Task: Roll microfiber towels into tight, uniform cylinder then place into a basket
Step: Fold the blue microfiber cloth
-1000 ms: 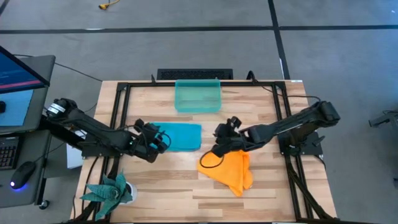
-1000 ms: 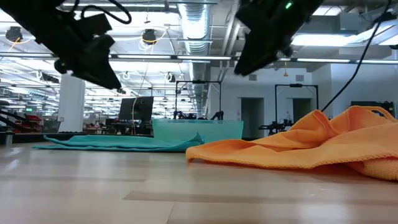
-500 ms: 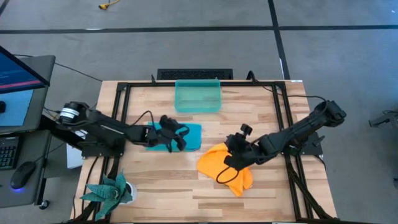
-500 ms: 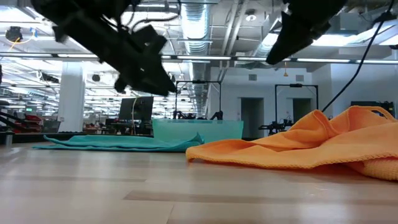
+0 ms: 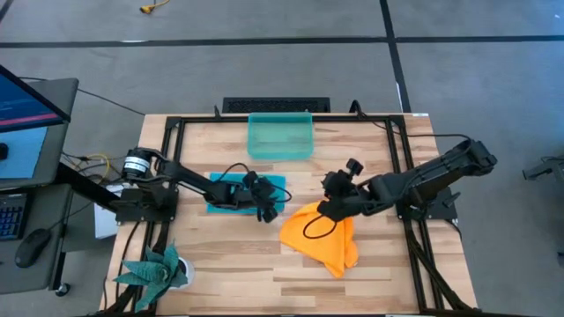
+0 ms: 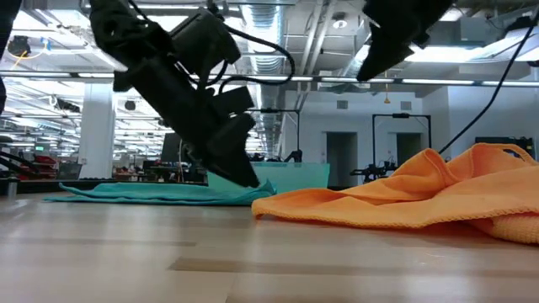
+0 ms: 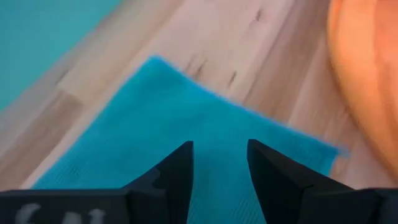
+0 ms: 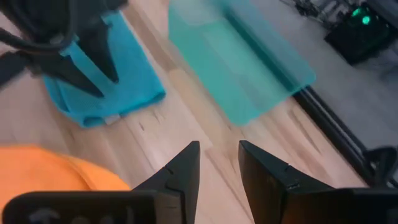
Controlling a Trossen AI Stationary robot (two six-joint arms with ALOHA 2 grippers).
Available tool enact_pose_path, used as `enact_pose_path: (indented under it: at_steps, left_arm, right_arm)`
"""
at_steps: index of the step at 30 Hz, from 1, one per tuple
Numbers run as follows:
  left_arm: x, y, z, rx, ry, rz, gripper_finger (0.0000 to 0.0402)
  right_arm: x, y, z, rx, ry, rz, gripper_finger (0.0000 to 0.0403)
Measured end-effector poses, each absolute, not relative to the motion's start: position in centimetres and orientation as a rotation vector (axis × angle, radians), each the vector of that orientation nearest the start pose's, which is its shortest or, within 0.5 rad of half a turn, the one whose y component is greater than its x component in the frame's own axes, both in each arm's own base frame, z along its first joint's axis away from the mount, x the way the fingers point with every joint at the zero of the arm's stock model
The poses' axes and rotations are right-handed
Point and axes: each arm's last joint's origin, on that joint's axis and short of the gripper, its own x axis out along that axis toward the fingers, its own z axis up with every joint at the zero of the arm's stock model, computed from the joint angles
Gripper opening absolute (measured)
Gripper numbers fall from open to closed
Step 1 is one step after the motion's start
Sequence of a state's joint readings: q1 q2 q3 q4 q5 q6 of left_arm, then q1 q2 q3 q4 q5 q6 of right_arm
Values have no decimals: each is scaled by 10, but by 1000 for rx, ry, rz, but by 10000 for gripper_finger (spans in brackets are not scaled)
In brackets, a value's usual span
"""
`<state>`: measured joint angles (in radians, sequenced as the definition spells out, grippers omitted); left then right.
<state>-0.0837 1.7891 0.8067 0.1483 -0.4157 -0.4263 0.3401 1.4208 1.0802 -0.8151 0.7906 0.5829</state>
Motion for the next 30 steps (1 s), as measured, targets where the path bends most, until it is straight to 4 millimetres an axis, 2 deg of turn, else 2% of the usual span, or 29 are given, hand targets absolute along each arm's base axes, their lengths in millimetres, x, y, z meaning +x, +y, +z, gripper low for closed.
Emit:
enact_pose_path:
  at_steps: [6,15,23,28,30]
  left_arm:
    - [325,-18,127,-164,878,465,143]
    - [314,-25,121,-218,1067,328,143]
    - [293,-64,122,-240,1262,174,143]
    - [276,-89,146,-215,1335,207,129]
    - [274,-99,162,-183,1282,249,122]
  right_arm:
    - [254,68,250,-103,850,-668,133]
    - [253,73,250,-99,841,-654,133]
    - [251,79,250,-111,837,-634,133]
    - [254,71,250,-112,842,-658,134]
    - [255,69,250,-105,841,-669,134]
